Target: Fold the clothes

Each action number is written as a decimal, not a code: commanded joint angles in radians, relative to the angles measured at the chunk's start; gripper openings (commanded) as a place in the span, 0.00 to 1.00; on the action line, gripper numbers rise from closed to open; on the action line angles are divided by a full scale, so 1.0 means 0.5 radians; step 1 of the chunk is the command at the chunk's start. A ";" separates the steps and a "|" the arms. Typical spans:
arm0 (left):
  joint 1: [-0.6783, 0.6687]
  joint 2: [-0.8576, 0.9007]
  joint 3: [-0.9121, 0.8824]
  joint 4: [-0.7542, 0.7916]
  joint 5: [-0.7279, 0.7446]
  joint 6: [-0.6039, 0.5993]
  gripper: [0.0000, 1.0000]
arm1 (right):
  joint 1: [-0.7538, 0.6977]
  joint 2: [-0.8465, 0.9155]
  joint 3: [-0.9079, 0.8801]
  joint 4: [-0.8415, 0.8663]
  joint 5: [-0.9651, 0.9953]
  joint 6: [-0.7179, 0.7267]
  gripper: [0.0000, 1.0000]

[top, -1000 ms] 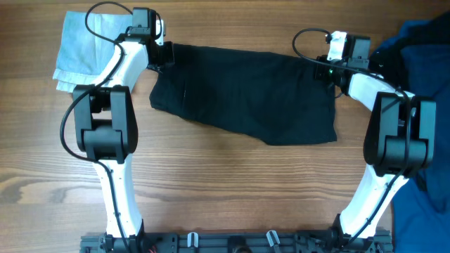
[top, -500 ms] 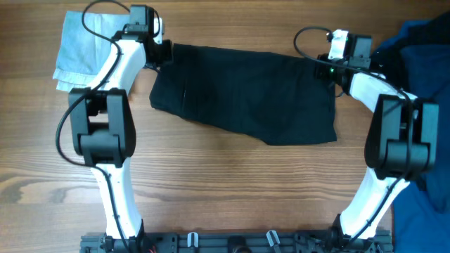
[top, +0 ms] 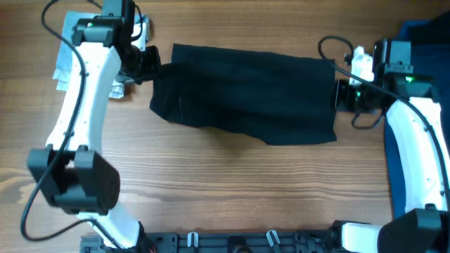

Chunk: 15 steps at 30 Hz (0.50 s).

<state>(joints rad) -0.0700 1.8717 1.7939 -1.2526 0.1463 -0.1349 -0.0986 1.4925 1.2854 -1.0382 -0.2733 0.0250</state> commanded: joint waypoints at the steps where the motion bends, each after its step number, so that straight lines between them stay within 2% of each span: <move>1: 0.009 -0.101 0.014 -0.217 0.104 -0.077 0.04 | 0.006 -0.027 -0.002 -0.266 -0.034 0.008 0.05; 7: 0.004 -0.101 0.014 -0.661 0.103 -0.076 0.04 | 0.006 -0.027 -0.004 -0.686 -0.034 0.077 0.04; 11: 0.004 -0.101 -0.062 -0.556 0.104 -0.076 0.04 | 0.007 -0.027 -0.069 -0.834 -0.071 0.074 0.04; 13: 0.004 -0.101 -0.165 -0.344 0.156 -0.076 0.04 | 0.008 -0.027 -0.137 -0.786 -0.084 0.075 0.04; 14: 0.003 -0.098 -0.223 -0.210 0.230 -0.075 0.06 | 0.008 -0.027 -0.168 -0.764 -0.085 0.076 0.04; 15: -0.001 -0.098 -0.301 -0.021 0.310 -0.068 0.27 | 0.008 -0.027 -0.204 -0.718 -0.085 0.076 0.04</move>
<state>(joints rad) -0.0700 1.8305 1.7237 -1.3991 0.2024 -0.1638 -0.0990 1.4899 1.2259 -1.4246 -0.2928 0.0525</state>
